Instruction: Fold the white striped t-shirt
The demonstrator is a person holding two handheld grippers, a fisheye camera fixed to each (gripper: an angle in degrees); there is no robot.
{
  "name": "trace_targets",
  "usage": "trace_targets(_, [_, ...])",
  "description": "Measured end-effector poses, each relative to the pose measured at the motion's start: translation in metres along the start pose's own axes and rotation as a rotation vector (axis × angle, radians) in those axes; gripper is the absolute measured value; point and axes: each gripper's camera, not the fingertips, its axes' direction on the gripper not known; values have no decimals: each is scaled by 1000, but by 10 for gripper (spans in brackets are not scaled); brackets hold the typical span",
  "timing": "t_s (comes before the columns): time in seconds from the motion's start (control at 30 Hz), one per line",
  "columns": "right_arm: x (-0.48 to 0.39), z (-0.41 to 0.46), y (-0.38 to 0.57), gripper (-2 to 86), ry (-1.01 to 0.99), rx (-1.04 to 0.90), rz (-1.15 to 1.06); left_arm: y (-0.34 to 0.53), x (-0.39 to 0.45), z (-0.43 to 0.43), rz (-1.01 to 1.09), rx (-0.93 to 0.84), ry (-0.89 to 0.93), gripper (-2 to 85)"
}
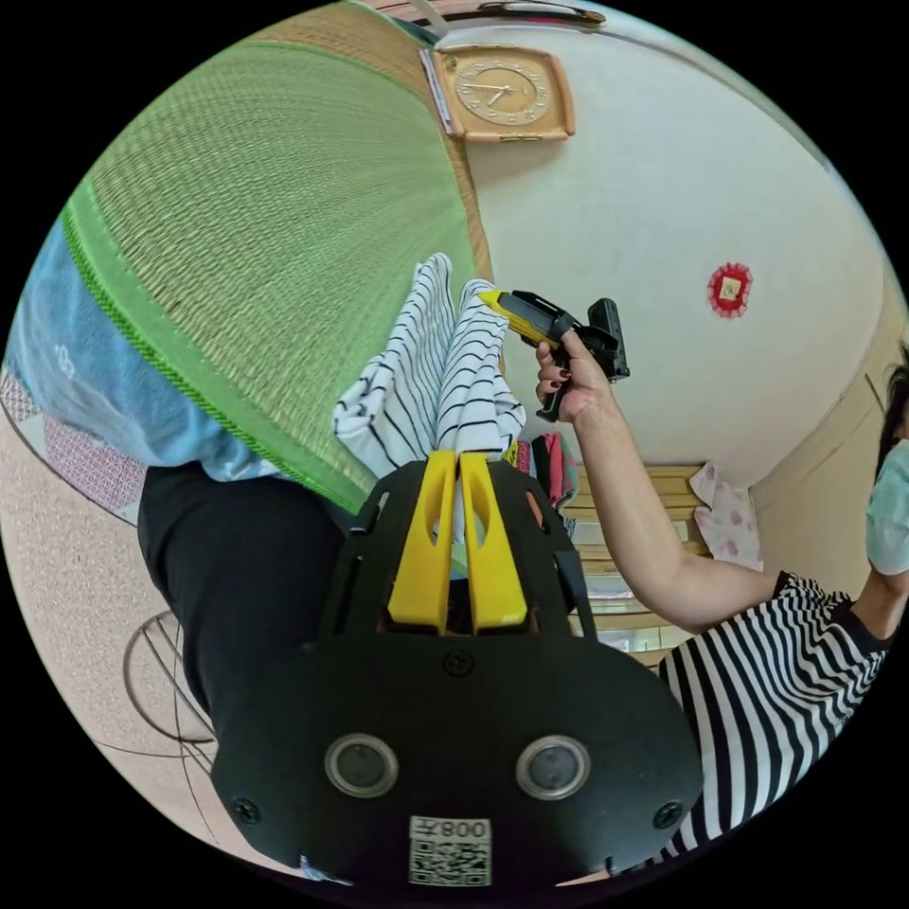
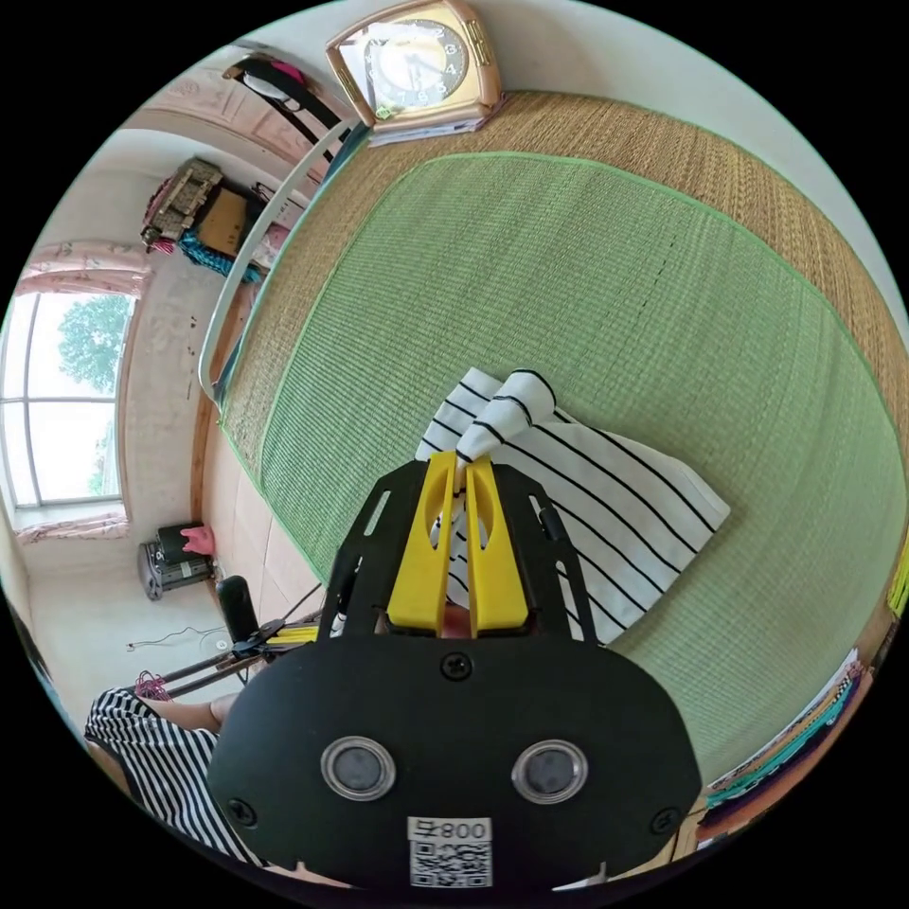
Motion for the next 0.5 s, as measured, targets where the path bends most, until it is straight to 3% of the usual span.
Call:
trace_targets(0.27, [3, 103, -41, 25, 77, -98, 17, -25, -18, -33, -148, -26, 14, 6])
trace_targets(0.5, [12, 133, -52, 54, 73, -101, -5, -30, -21, -58, -187, -13, 22, 5])
